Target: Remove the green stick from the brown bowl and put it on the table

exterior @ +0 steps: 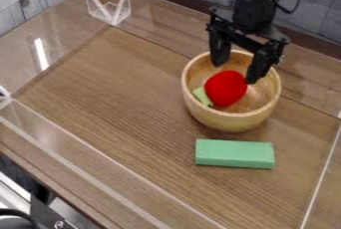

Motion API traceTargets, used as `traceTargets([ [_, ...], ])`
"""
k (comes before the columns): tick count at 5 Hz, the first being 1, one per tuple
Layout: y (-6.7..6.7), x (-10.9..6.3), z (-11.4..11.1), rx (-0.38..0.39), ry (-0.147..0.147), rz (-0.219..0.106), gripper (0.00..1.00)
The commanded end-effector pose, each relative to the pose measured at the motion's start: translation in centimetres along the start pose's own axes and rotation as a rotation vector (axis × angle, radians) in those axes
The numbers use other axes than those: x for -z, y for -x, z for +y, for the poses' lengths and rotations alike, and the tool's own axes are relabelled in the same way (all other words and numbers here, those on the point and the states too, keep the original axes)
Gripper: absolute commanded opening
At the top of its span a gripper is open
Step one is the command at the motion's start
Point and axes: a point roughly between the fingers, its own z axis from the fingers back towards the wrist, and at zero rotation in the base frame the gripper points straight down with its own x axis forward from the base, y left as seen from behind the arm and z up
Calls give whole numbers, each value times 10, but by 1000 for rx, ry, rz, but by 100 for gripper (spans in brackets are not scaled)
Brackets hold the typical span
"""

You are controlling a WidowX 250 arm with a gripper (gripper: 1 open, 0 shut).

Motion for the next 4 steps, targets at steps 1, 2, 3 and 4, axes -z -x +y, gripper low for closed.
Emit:
traceTargets([
  [1,-19,-13,-1,-28,-14,-87,100],
  [2,-29,-8,-6,-38,-17,-105,100],
  [3,-39,-1,-8,-41,-21,-121,100],
  [4,-44,6,-9,-36,-24,-131,100],
])
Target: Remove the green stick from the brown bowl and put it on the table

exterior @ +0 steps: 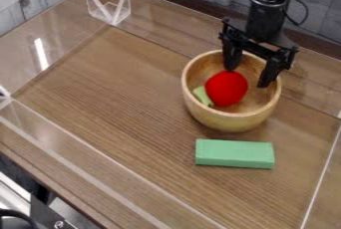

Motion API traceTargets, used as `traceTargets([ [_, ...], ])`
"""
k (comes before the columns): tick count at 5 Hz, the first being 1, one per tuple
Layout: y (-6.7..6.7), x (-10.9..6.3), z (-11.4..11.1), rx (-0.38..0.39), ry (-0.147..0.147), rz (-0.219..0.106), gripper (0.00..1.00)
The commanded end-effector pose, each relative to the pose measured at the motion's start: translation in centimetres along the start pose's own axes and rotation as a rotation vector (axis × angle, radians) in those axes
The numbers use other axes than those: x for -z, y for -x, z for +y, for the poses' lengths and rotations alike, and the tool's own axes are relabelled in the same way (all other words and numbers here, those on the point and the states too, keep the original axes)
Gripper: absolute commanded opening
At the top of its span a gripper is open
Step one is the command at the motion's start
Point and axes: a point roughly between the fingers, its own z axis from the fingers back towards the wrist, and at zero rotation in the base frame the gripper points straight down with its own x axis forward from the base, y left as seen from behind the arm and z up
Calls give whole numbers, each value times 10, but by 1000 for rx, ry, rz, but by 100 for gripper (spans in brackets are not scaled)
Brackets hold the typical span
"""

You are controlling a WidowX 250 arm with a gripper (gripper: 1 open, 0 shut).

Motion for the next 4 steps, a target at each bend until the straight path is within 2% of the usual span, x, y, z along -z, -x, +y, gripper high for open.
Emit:
traceTargets([
  [1,-9,-16,-6,8,-8,-68,0],
  [2,-6,-12,-6,0,-12,-69,0],
  [4,-1,5,-1,-18,-17,-70,0],
])
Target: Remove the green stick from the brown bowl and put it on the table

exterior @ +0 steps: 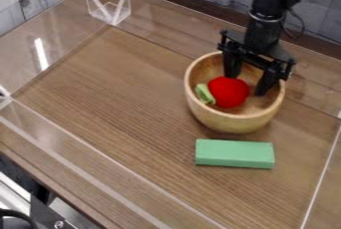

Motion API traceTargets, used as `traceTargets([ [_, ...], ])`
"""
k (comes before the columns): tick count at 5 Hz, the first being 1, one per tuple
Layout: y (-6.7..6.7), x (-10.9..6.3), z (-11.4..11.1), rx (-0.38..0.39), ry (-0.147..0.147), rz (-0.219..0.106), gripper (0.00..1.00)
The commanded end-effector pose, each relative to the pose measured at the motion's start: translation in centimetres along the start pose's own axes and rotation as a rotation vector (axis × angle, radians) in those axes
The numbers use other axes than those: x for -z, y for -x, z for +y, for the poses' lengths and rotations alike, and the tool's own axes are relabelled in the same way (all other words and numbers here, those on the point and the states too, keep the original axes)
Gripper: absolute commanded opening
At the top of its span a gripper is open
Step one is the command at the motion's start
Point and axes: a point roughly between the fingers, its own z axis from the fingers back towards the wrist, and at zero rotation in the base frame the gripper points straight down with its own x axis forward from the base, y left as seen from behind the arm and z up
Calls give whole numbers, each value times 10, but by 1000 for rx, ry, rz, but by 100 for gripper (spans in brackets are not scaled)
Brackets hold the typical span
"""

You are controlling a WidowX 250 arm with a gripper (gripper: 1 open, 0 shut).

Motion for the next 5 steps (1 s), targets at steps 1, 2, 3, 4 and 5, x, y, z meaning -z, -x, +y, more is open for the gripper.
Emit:
traceTargets([
  [1,-4,-6,0,8,-5,-31,0],
  [2,-4,-4,0,11,-6,-32,0],
  [3,-4,-1,0,14,-7,-33,0],
  [4,-5,-11,4,14,-8,-33,0],
  [5,-5,-21,8,15,-9,-35,0],
])
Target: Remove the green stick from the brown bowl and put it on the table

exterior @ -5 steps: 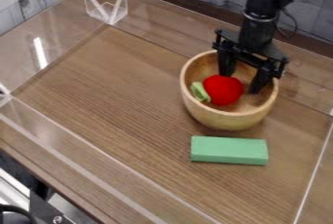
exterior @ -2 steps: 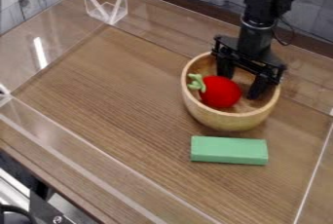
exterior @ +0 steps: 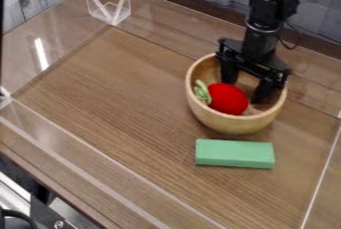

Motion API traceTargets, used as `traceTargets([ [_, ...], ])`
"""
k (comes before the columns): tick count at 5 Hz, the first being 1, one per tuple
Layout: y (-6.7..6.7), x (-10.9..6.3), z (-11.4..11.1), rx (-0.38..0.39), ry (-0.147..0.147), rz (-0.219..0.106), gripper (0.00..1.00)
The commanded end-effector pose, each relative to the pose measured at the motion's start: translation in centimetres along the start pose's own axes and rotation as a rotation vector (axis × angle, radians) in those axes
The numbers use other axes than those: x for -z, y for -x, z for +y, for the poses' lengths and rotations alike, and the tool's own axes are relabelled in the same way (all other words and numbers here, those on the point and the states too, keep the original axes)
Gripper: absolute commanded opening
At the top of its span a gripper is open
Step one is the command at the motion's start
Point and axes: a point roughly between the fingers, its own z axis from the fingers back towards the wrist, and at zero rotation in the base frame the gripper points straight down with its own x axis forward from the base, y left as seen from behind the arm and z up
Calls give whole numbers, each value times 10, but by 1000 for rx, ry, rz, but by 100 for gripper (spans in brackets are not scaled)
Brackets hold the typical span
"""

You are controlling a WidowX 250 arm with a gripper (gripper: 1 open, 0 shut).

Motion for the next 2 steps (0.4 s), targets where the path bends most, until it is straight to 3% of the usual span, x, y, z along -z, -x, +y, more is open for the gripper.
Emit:
traceTargets([
  [1,-5,-34,7,-41,-5,-94,0],
  [2,0,-39,9,-45,1,-100,0],
])
